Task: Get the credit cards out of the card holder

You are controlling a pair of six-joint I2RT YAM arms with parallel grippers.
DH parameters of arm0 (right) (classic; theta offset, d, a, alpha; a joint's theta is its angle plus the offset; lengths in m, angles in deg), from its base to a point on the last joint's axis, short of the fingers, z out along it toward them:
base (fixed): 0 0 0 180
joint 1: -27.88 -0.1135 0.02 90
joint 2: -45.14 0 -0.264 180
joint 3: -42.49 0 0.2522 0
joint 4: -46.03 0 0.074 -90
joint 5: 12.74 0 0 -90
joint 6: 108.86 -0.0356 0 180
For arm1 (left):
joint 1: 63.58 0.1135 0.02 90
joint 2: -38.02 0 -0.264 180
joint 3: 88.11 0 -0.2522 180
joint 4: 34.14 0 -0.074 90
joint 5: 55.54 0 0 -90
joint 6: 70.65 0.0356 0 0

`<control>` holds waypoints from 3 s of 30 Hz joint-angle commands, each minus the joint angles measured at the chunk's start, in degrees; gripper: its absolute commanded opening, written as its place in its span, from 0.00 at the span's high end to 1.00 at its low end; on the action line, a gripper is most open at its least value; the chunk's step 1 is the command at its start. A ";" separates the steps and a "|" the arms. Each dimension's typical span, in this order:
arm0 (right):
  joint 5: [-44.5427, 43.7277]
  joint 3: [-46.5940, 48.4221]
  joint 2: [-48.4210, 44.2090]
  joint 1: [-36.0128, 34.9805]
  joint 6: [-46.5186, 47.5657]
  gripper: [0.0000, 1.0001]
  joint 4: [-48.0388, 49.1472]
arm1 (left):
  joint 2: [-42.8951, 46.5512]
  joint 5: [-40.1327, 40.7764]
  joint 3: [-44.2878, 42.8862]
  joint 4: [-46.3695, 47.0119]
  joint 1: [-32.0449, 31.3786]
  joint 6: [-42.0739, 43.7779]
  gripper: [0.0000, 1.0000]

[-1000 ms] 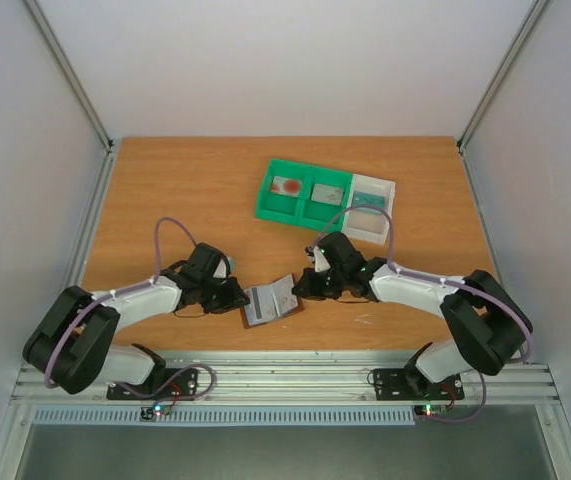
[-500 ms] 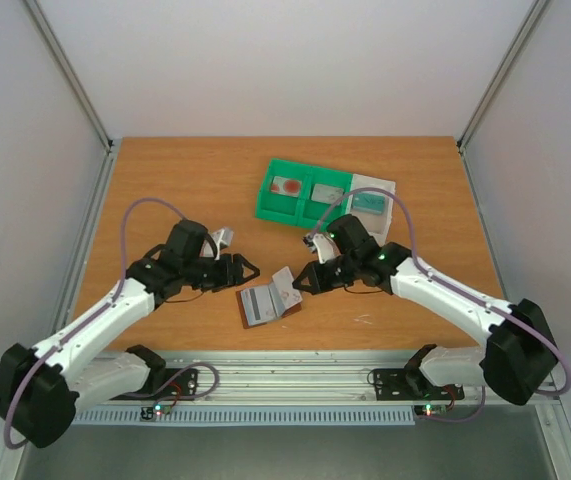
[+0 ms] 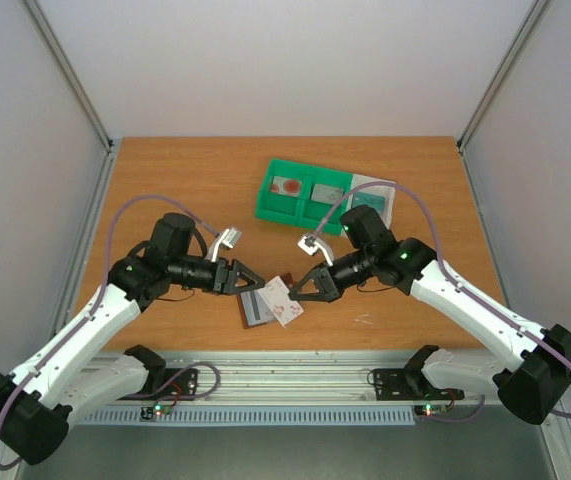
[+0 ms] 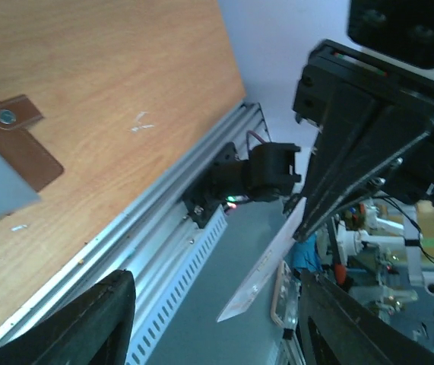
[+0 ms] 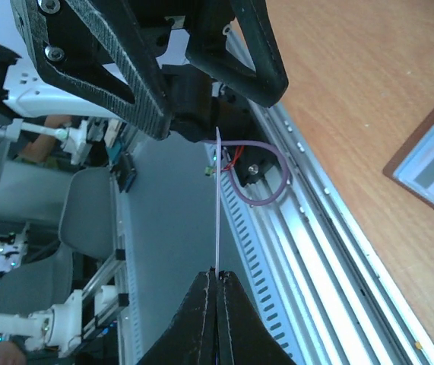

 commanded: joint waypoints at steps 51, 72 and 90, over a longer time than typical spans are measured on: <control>-20.99 -18.28 -7.92 0.22 -52.78 0.40 48.43 | 4.30 17.41 9.32 40.35 -0.23 -30.51 0.99; -25.40 -19.69 -4.87 0.22 -59.53 0.60 54.95 | 4.31 21.16 11.26 46.58 -0.23 -35.43 0.99; -25.11 -18.28 -3.36 0.03 -58.79 0.71 53.55 | 5.65 22.06 11.20 43.91 -0.23 -33.89 1.00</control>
